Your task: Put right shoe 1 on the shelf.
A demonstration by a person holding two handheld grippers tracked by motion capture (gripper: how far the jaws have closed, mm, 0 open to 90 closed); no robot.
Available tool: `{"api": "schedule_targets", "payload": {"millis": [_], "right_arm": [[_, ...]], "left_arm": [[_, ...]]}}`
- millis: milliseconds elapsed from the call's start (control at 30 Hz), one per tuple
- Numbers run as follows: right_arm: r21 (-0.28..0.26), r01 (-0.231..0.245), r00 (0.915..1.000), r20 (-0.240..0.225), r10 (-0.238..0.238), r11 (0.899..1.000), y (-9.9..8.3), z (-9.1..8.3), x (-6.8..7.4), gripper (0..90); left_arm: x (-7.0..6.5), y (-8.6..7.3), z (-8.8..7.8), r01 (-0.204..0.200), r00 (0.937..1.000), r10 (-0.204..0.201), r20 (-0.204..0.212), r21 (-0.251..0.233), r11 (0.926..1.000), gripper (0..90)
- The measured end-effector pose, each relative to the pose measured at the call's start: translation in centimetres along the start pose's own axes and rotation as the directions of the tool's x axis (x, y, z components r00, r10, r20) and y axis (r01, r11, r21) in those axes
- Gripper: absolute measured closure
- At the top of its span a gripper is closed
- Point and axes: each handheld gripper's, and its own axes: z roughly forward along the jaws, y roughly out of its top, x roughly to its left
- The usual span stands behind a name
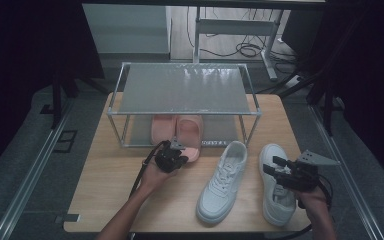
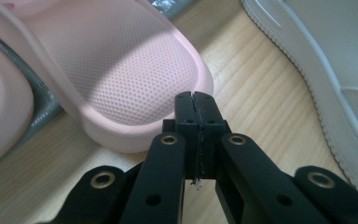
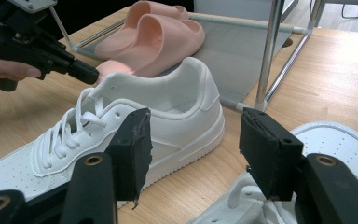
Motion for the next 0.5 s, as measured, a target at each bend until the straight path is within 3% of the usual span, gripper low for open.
{"api": "schedule_targets", "payload": {"millis": [200,267,500], "right_arm": [[-0.003,-0.002,1.0000,0.003,0.002,1.000,0.0,-0.1,-0.1,44.2],[-0.003,-0.003,1.0000,0.004,0.003,1.000,0.0,-0.2,-0.1,44.2],[0.002,-0.001,1.0000,-0.001,0.001,1.000,0.0,0.0,0.0,44.2]], "left_arm": [[0.4,0.3,0.2,0.022,0.9997,-0.022,-0.009,-0.001,0.9998,90.0],[0.2,0.1,0.1,0.015,0.9997,-0.015,-0.021,-0.005,0.9999,89.5],[-0.6,0.1,0.0,-0.013,0.9999,0.013,-0.006,-0.008,0.9999,89.3]]}}
